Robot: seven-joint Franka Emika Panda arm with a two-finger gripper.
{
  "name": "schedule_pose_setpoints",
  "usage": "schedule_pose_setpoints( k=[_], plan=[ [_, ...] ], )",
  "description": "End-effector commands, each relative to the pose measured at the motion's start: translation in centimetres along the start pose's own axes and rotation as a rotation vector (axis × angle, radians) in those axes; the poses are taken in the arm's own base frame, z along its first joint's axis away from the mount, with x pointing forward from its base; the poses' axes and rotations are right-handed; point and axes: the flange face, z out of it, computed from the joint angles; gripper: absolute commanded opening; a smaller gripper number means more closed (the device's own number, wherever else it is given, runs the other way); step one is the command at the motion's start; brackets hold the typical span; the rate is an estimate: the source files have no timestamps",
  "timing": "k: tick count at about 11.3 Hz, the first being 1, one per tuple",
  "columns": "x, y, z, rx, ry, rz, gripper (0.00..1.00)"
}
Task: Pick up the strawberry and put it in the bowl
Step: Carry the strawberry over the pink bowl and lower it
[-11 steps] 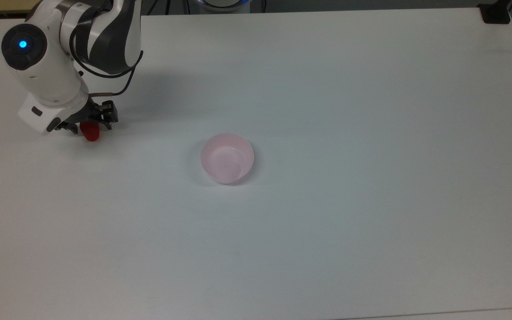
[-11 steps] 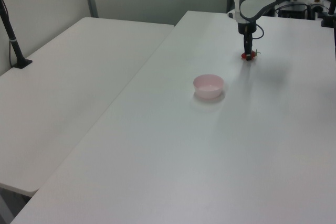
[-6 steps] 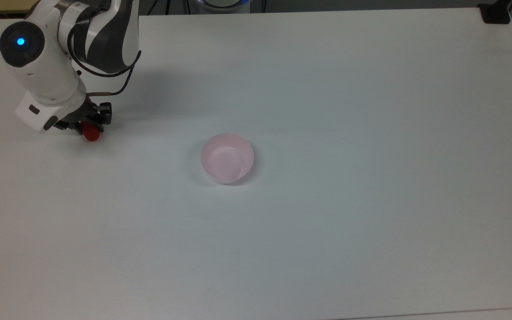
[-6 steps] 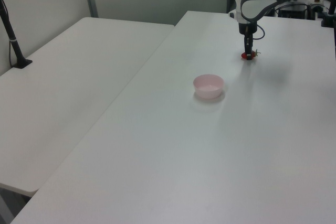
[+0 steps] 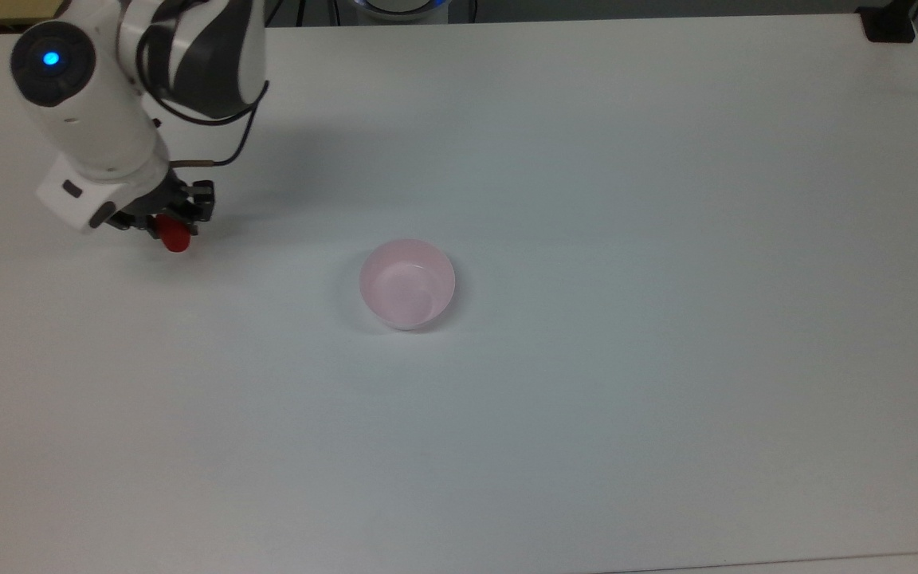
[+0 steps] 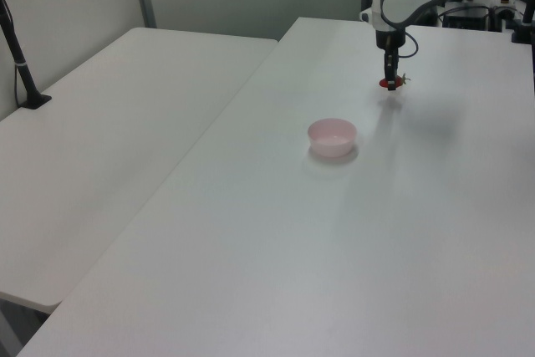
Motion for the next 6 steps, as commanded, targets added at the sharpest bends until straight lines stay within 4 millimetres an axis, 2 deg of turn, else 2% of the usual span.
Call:
schedule_pose_setpoints(
  k=[1, 2, 4, 5, 6],
  plan=[
    [3.1, -8.5, -5.6, 0.012, 0.033, 0.009, 0.45],
    [4.4, -12.3, -6.7, 0.006, 0.046, 0.006, 0.45],
    [6.3, -19.2, -7.6, -0.001, 0.064, 0.021, 0.45],
    [7.1, -22.6, -7.4, -0.004, 0.065, 0.022, 0.46],
    [7.6, -25.4, -7.1, -0.007, 0.068, 0.033, 0.5]
  ],
)
